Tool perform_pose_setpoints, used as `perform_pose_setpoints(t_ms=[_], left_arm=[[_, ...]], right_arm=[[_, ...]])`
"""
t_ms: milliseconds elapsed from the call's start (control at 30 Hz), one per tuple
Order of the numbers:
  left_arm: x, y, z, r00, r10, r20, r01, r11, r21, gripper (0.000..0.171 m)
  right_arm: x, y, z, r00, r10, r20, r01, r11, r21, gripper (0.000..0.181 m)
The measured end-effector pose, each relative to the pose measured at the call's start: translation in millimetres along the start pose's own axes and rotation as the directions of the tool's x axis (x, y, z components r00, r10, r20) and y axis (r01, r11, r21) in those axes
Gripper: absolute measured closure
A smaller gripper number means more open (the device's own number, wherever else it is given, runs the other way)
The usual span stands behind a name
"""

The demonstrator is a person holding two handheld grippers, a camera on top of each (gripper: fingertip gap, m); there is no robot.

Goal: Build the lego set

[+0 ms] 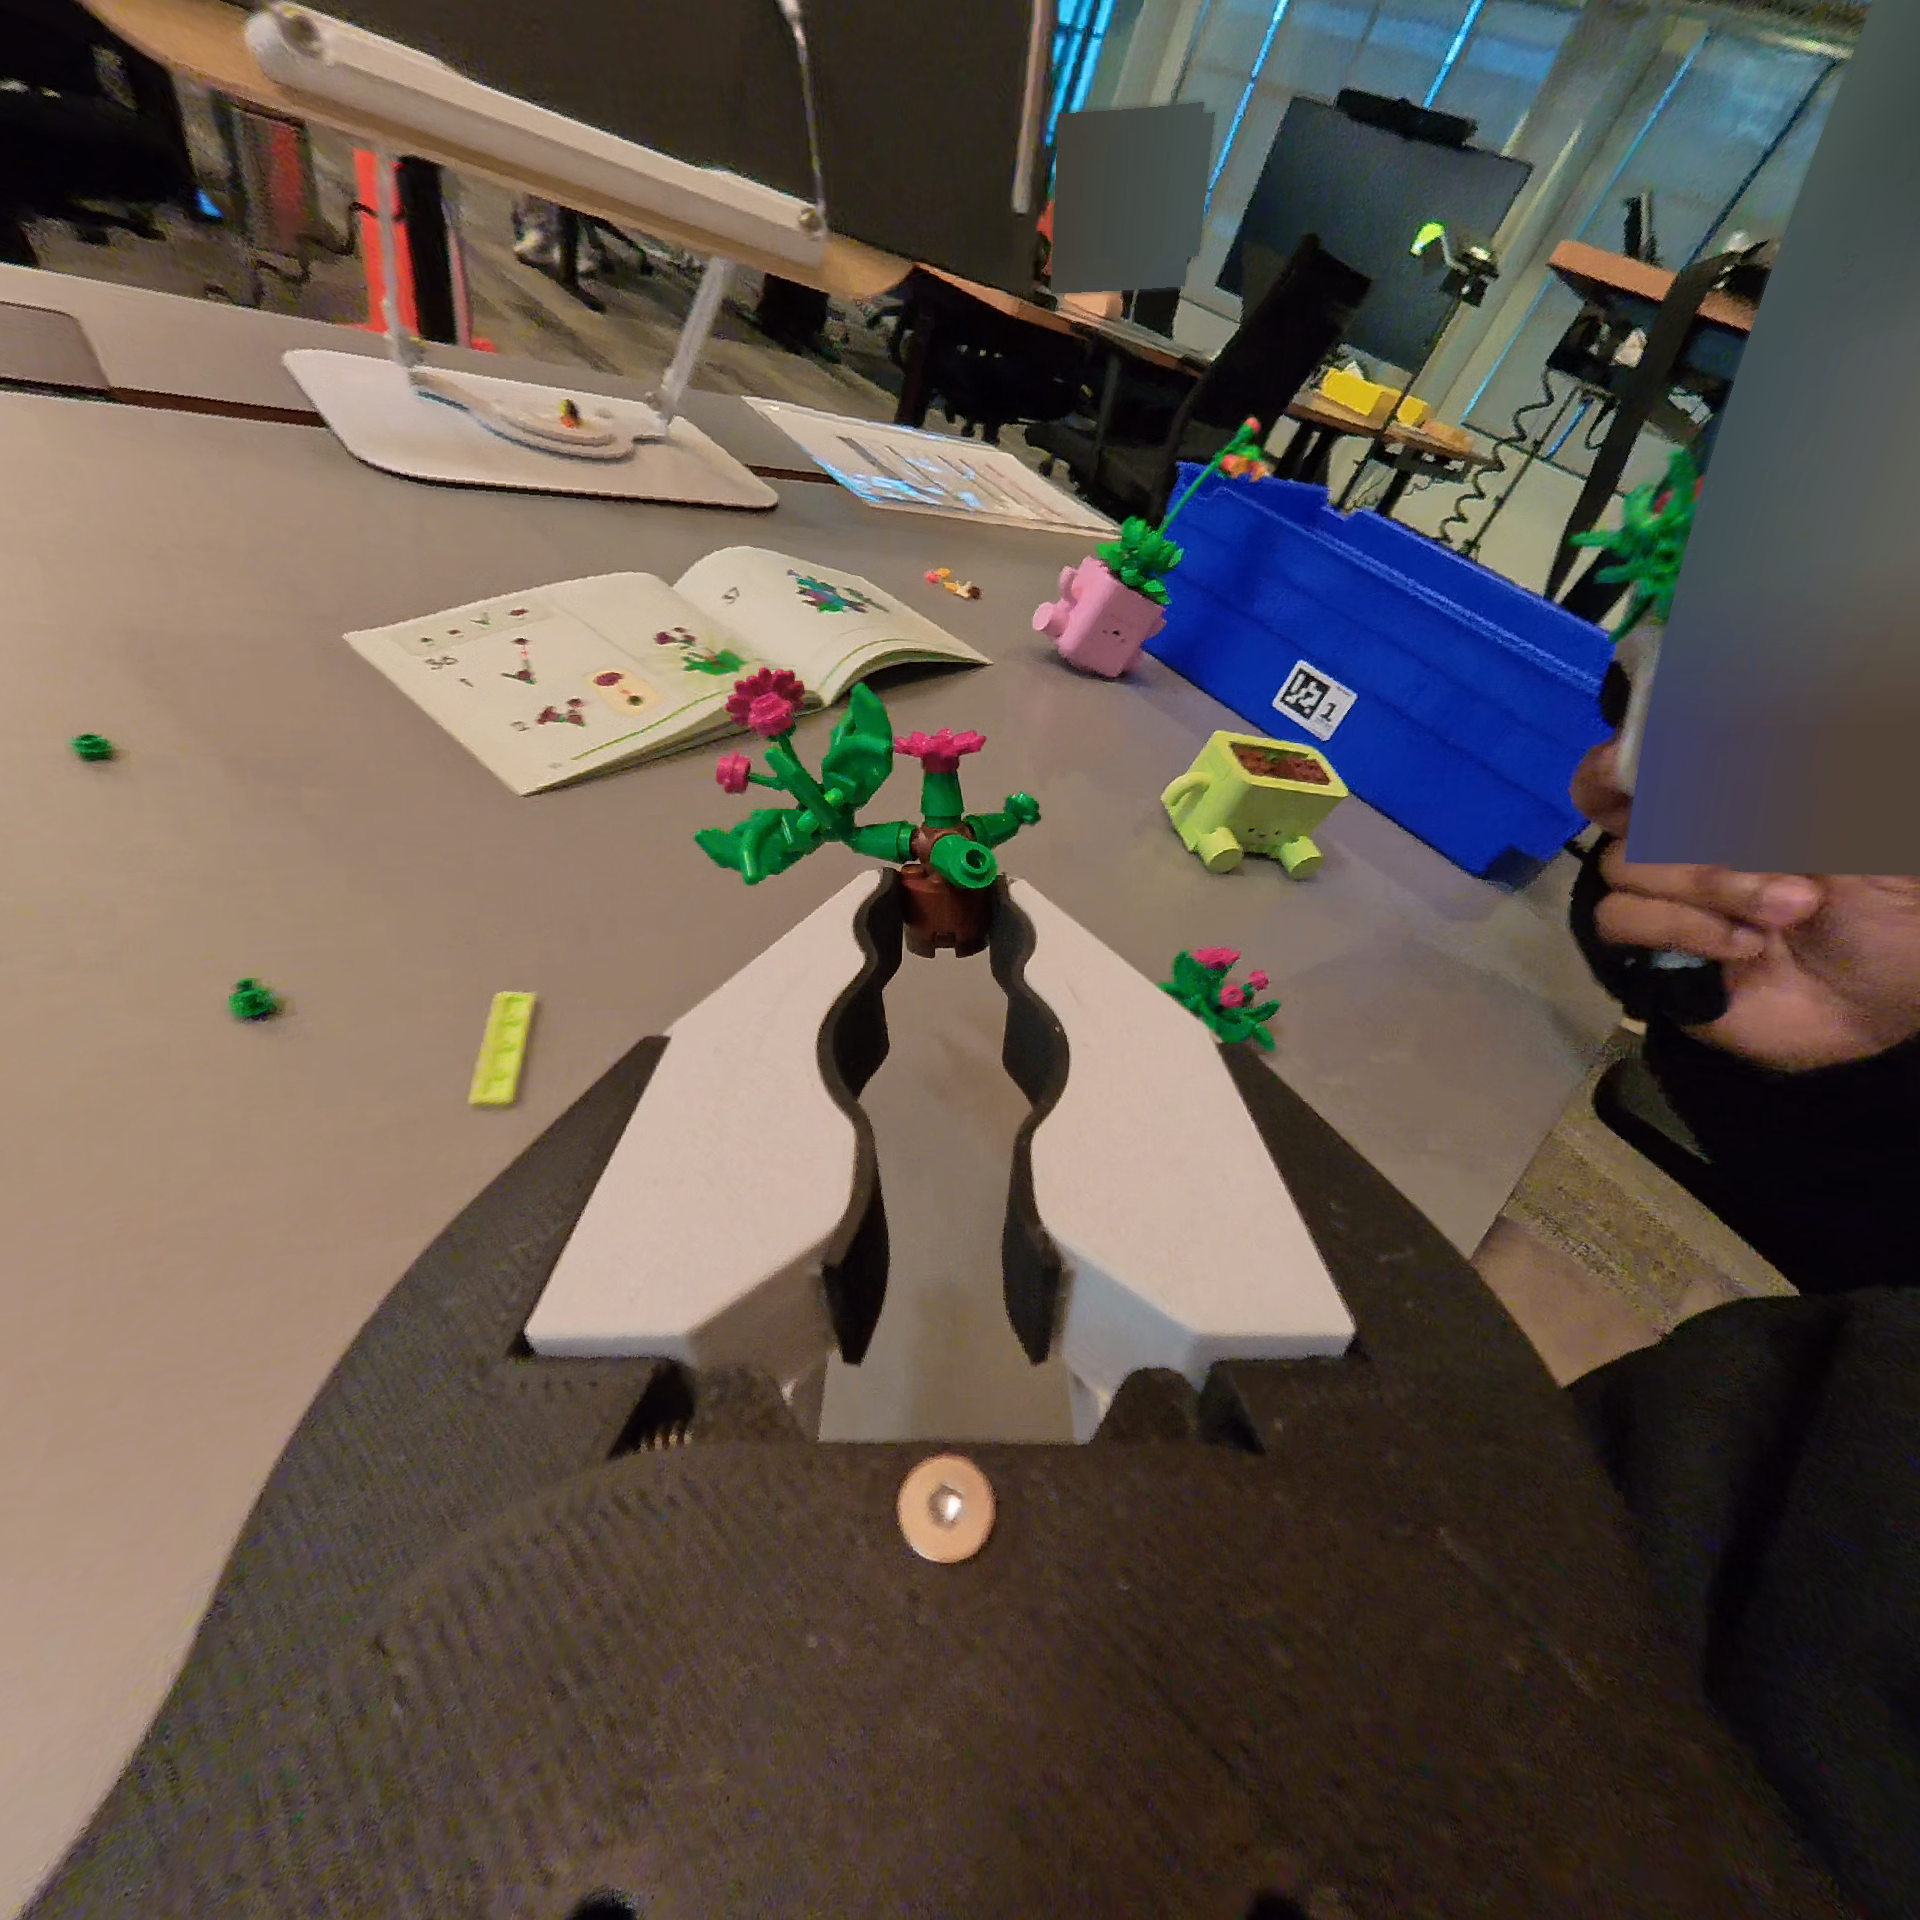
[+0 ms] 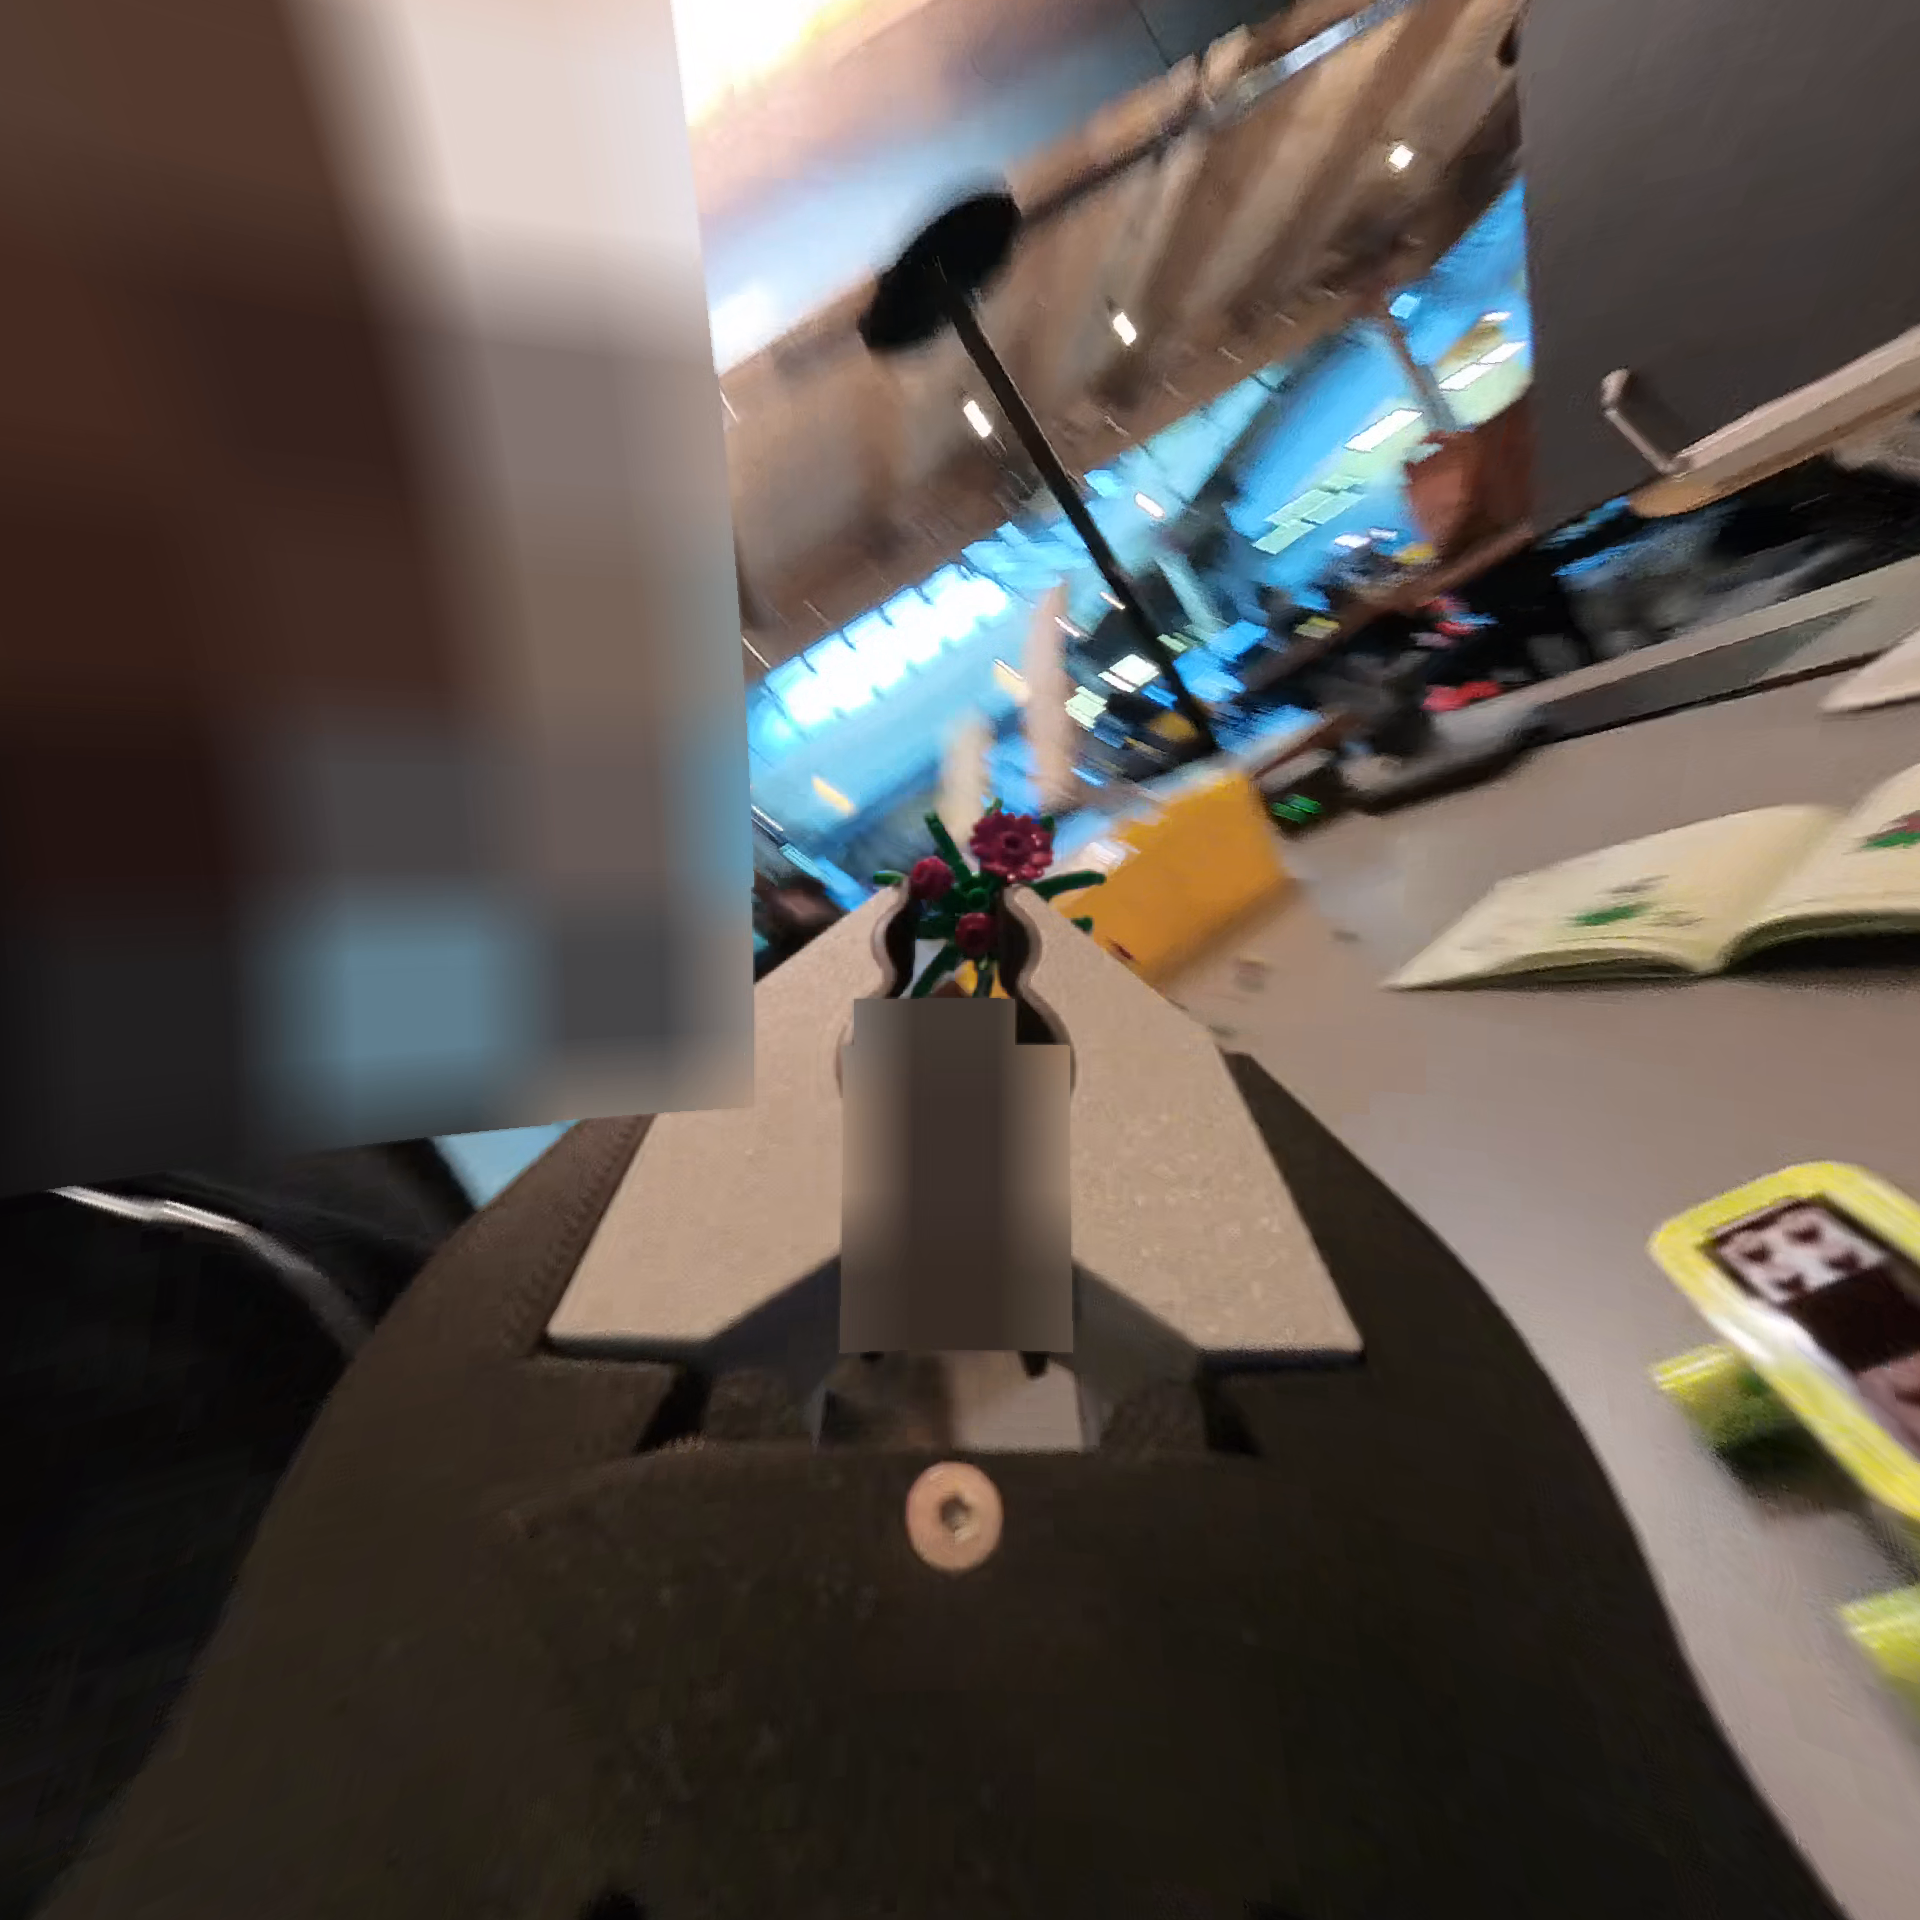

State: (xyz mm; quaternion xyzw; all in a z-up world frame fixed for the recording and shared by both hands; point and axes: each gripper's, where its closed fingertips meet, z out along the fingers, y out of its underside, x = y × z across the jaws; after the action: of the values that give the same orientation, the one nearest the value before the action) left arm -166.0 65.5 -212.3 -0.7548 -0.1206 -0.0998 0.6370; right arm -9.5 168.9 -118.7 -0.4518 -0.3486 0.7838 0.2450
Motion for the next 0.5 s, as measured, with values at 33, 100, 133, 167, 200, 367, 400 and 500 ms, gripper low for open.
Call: perform_pose_setpoints(t_ms=[33,100,133,167,200,367,400,500], left_arm=[[5,0,4,1.0,0.016,0.0,-0.016,1.0,0.0,0.157],[16,1,11,0.997,0.08,0.009,-0.08,0.997,-0.006,0.157],[23,3,14,0.994,0.109,0.003,-0.109,0.994,-0.012,0.157],[31,3,16,0.992,0.127,-0.012,-0.127,0.992,-0.015,0.157],[39,3,18,0.99,0.138,-0.029,-0.138,0.99,-0.011,0.157],[72,2,25,0.982,0.166,-0.09,-0.168,0.986,-0.008,0.157],[76,3,26,0.98,0.173,-0.097,-0.175,0.984,-0.01,0.157],[85,4,27,0.976,0.189,-0.107,-0.192,0.981,-0.017,0.157]], right_arm=[[-2,10,7,0.997,-0.07,-0.02,0.069,0.997,-0.037,0.169],[-8,30,22,0.98,-0.194,-0.034,0.19,0.977,-0.094,0.169],[-11,40,28,0.971,-0.239,-0.033,0.233,0.965,-0.122,0.169],[-14,48,34,0.963,-0.268,-0.025,0.262,0.955,-0.14,0.169],[-17,54,39,0.96,-0.28,-0.016,0.275,0.951,-0.143,0.169],[-1,70,50,0.988,-0.143,-0.052,0.132,0.975,-0.178,0.169],[4,74,50,0.992,-0.106,-0.06,0.093,0.977,-0.191,0.169],[8,78,52,0.998,-0.023,-0.05,0.013,0.982,-0.188,0.168]])
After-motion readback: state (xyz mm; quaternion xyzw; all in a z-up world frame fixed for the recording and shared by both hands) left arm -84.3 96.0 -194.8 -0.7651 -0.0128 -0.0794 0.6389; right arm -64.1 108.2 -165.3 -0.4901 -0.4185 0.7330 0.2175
